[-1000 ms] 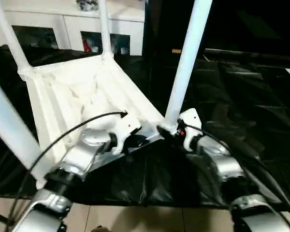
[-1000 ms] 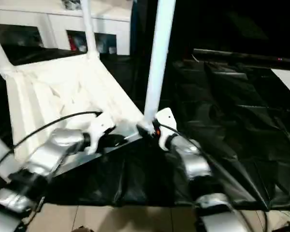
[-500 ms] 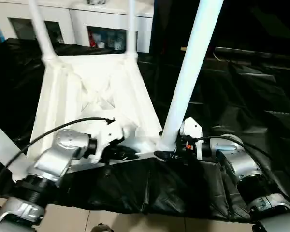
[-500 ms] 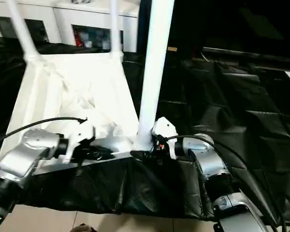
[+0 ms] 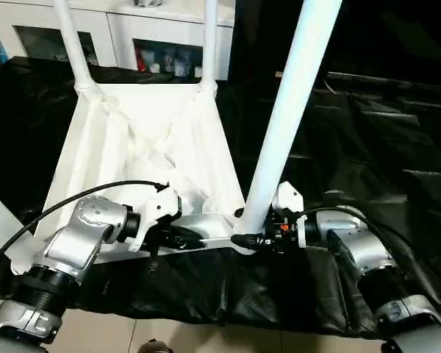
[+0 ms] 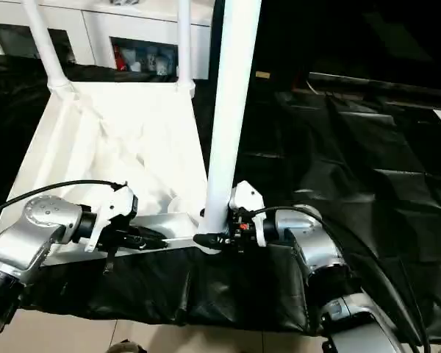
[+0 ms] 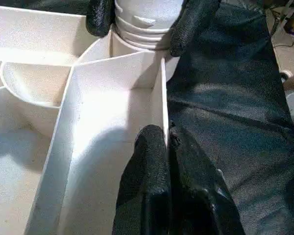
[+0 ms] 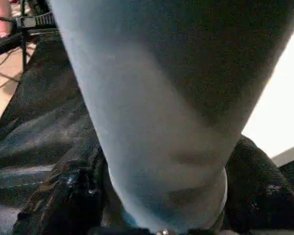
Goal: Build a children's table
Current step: Rotate leg to tighten
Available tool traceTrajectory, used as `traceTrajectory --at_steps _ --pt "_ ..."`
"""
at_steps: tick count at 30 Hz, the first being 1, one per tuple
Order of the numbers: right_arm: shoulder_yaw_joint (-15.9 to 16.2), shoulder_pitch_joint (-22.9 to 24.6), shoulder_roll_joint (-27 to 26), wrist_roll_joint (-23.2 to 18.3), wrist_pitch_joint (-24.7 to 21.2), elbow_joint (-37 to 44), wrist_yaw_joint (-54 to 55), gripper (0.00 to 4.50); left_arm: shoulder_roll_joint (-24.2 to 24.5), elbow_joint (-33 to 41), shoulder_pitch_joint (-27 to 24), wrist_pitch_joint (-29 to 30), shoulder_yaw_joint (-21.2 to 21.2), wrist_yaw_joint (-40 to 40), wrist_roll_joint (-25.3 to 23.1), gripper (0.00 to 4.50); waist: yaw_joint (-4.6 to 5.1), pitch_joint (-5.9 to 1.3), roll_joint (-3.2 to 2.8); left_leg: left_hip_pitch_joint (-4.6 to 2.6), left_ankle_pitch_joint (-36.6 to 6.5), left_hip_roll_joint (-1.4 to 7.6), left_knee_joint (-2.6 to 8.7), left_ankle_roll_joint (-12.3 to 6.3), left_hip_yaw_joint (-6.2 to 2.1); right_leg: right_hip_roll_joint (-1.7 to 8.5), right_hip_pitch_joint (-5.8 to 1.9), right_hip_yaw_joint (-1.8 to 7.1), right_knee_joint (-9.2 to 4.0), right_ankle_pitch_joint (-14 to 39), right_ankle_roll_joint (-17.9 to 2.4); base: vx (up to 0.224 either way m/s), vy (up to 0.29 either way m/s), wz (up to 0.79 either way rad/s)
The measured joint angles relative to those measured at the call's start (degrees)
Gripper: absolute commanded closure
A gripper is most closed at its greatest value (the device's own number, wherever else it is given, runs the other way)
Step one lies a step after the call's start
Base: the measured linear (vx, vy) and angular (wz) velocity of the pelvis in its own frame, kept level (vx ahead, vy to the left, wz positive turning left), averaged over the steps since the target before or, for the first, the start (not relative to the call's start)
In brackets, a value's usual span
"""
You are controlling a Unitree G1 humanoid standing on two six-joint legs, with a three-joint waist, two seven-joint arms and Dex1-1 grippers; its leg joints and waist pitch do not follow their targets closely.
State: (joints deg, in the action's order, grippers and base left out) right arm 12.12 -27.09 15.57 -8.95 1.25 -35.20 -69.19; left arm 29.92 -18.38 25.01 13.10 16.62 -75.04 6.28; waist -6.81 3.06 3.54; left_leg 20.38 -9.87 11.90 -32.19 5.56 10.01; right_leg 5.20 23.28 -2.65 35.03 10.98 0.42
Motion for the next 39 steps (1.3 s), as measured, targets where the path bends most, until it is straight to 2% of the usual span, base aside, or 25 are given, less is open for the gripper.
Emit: traceTrajectory --at_steps 3,10,13,16,18,20,24,26,29,34,37,38,39 --pt "-2.15 0.88 -1.71 0.42 0.07 -0.55 6.68 1.78 -2.2 -1.69 0.93 -0.41 -0.54 3.58 -1.62 4.5 0.2 -0.01 -0.02 -0.34 -0.01 -0.02 0.02 0.02 -0.02 0.01 -0.27 0.08 0.02 -0.05 -0.08 0.0 0.0 0.0" --pt "-9.42 -0.07 -10.05 1.75 0.06 -5.75 32.02 1.78 -10.6 -3.28 2.45 3.34 -1.17 17.32 -5.49 4.5 1.0 -0.14 -0.21 -0.41 0.01 -0.07 0.18 0.05 -0.13 0.05 -0.32 0.17 -0.04 0.05 0.21 -0.015 -0.002 -0.01" --pt "-11.25 -2.28 -14.54 3.69 0.29 -8.55 45.68 1.78 -14.49 -4.45 3.06 4.3 -1.83 23.19 -7.23 4.5 1.51 -0.32 -0.09 -0.41 0.01 -0.07 0.23 0.05 -0.14 0.04 -0.31 0.16 -0.06 0.06 0.22 0.0 0.0 0.0" --pt "-11.26 -2.48 -14.9 4.71 1.07 -8.96 48.89 1.78 -15.99 -4.53 3.13 4.39 -1.81 24.86 -8.22 4.5 1.7 -0.39 -0.15 -0.38 0.01 -0.12 0.24 0.05 -0.14 0.05 -0.29 0.22 -0.11 0.06 0.23 0.0 0.0 0.0" --pt "-11.26 -2.48 -14.9 4.69 1.43 -9.1 48.9 1.78 -16.04 -4.52 3.13 4.39 -1.82 24.89 -8.22 4.5 1.7 -0.41 -0.12 -0.34 0.01 -0.12 0.29 0.05 -0.14 0.05 -0.29 0.21 -0.11 0.06 0.24 0.0 0.0 0.0" --pt "-11.66 -2.49 -14.89 4.34 1.49 -9.17 48.34 1.23 -16.1 -4.42 3.09 4.39 -1.81 24.9 -8.24 4.5 1.69 -0.41 -0.09 -0.33 0.01 -0.12 0.35 0.05 -0.14 0.05 -0.27 0.2 -0.11 0.06 0.25 0.0 0.0 0.0" --pt "-11.73 -1.99 -13.08 4.22 1.52 -8.38 41.63 0.9 -15.09 -2.59 2.12 4.26 -1.8 23.84 -8.21 4.5 1.67 -0.38 0.0 -0.25 0.01 -0.11 0.4 0.05 -0.15 0.05 -0.21 0.17 -0.12 0.07 0.28 0.0 0.0 0.0" --pt "-11.38 -1.69 -11.78 4.17 1.51 -7.8 38.02 0.73 -14.58 -2.02 1.86 4.11 -1.8 22.78 -8.0 4.5 1.67 -0.38 0.05 -0.22 0.01 -0.1 0.46 0.05 -0.15 0.04 -0.18 0.15 -0.12 0.09 0.31 0.0 0.0 0.0" --pt "-9.06 -0.9 -8.83 3.84 1.42 -5.95 31.8 0.51 -12.88 -1.18 1.28 3.05 -1.64 19.51 -6.98 4.5 1.57 -0.38 0.06 -0.16 0.01 -0.05 0.56 0.05 -0.13 -0.01 -0.14 0.12 -0.11 0.13 0.38 0.0 0.0 0.0" --pt "-5.41 0.82 -4.27 1.82 1.08 -1.98 18.84 0.51 -8.93 -0.31 0.46 0.81 -1.62 11.63 -4.78 4.5 1.0 -0.35 0.02 -0.13 0.02 -0.04 0.51 0.04 -0.01 -0.01 -0.06 0.1 -0.1 0.22 0.21 0.0 0.0 0.0" --pt "-4.61 1.66 -2.08 0.87 -0.58 0.54 11.37 0.51 -7.03 -0.31 0.36 0.4 -1.61 7.58 -3.57 4.5 0.83 -0.31 0.09 0.05 0.0 -0.04 0.37 0.0 0.0 0.0 -0.04 0.1 -0.16 0.24 0.19 0.0 0.0 0.0" --pt "-4.24 1.78 -1.44 0.48 -0.96 1.07 9.31 0.75 -6.53 -0.31 0.36 0.32 -1.61 6.41 -3.31 4.5 0.74 -0.29 0.12 0.06 0.0 -0.04 0.36 0.0 0.0 0.0 -0.05 0.1 -0.18 0.24 0.19 0.0 0.0 0.0" --pt "-3.88 1.78 -0.92 0.26 -1.23 1.36 7.5 0.75 -6.06 -0.32 0.34 0.27 -1.61 5.38 -3.06 4.5 0.62 -0.26 0.17 0.07 0.0 -0.04 0.36 0.0 0.01 0.0 -0.05 0.1 -0.18 0.24 0.19 0.0 0.0 0.0"
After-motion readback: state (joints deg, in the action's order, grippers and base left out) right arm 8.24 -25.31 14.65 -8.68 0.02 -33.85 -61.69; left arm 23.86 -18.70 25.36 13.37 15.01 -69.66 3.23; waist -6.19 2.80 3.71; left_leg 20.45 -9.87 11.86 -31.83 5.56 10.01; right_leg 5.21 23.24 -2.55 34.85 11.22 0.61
